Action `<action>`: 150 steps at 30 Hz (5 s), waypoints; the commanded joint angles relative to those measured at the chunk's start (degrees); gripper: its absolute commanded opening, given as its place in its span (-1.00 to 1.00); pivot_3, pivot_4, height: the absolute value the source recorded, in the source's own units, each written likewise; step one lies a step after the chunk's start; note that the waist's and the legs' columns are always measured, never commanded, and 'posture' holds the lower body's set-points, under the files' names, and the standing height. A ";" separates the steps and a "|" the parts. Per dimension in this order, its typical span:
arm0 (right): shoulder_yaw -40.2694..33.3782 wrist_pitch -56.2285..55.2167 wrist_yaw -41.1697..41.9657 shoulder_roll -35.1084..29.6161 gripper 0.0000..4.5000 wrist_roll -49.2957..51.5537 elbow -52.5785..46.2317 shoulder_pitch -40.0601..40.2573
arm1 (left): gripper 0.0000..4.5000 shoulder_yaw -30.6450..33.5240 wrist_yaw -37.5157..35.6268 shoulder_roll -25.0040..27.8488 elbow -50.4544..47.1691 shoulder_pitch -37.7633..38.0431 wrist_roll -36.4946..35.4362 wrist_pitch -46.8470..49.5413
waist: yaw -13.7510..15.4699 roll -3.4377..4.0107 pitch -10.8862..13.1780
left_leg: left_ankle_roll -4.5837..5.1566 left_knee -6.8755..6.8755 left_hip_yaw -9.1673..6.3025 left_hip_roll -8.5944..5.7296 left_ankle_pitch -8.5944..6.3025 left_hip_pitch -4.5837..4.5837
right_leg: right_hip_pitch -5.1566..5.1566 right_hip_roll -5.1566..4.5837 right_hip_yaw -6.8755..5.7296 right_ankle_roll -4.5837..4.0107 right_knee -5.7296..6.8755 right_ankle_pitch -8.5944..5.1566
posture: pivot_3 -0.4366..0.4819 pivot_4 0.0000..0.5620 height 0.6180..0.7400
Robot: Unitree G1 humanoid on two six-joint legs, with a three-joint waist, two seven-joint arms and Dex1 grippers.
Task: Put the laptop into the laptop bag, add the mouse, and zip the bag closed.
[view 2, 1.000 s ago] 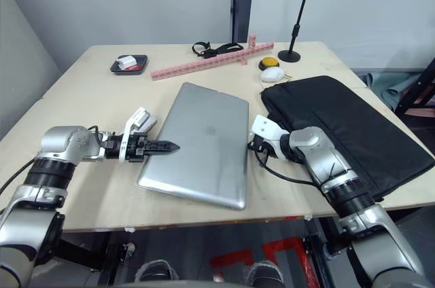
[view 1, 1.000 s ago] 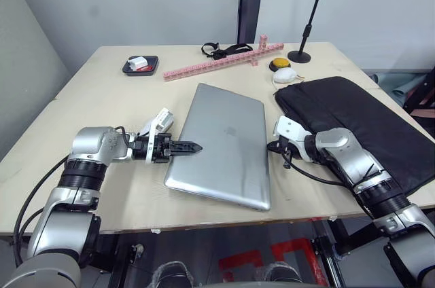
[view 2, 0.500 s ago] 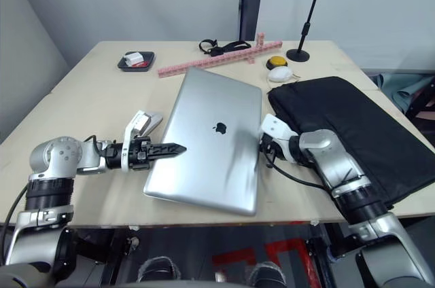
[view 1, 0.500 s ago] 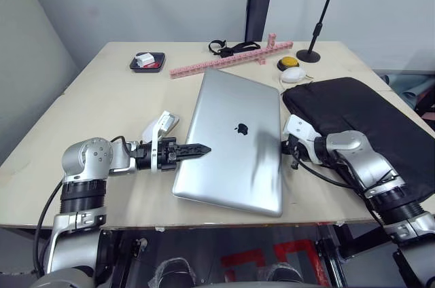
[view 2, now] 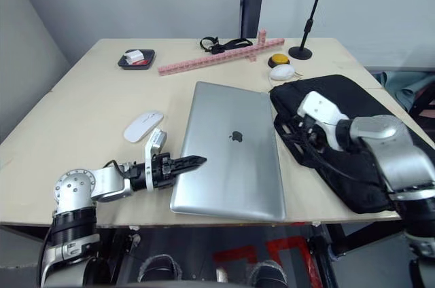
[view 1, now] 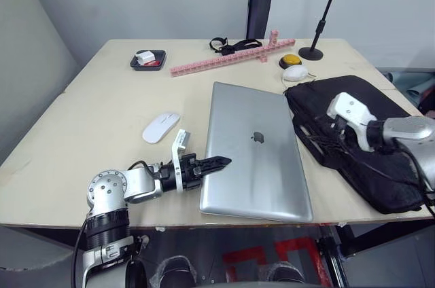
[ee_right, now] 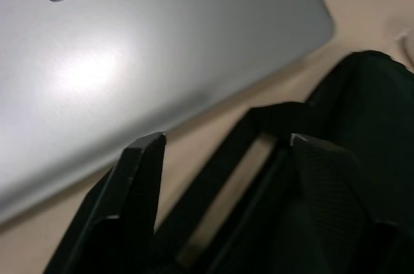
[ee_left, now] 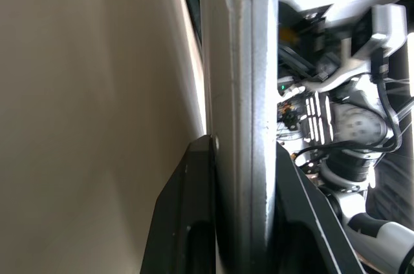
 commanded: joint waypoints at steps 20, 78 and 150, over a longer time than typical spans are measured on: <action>6.38 -4.77 -12.39 7.43 0.97 -7.34 3.76 1.43 | -0.83 -5.13 13.60 5.74 -3.05 7.25 -24.74 -12.03 | -0.33 0.01 0.00 | 0.07 0.32 0.15 0.01 0.03 0.01 | -0.08 -0.01 0.25 0.71 0.07 0.36 | -0.05 -0.47 1.00; 6.96 10.21 -16.57 14.67 -0.90 -2.15 7.42 -1.43 | -0.83 -18.61 9.46 17.54 -5.45 11.02 -29.85 -27.15 | -0.05 0.05 -0.09 | -0.17 0.94 0.17 0.02 -0.03 0.31 | -0.02 -0.02 0.53 1.14 0.86 0.54 | -0.05 -0.47 1.00; -14.04 42.30 -21.15 13.18 -0.99 20.01 15.82 -24.34 | -0.83 -20.10 11.29 15.09 -5.31 10.19 -33.11 -29.91 | 0.36 0.07 -0.15 | -0.38 0.96 0.16 0.02 0.24 0.27 | -0.06 -0.01 0.55 1.15 0.93 0.54 | -0.05 -0.47 1.00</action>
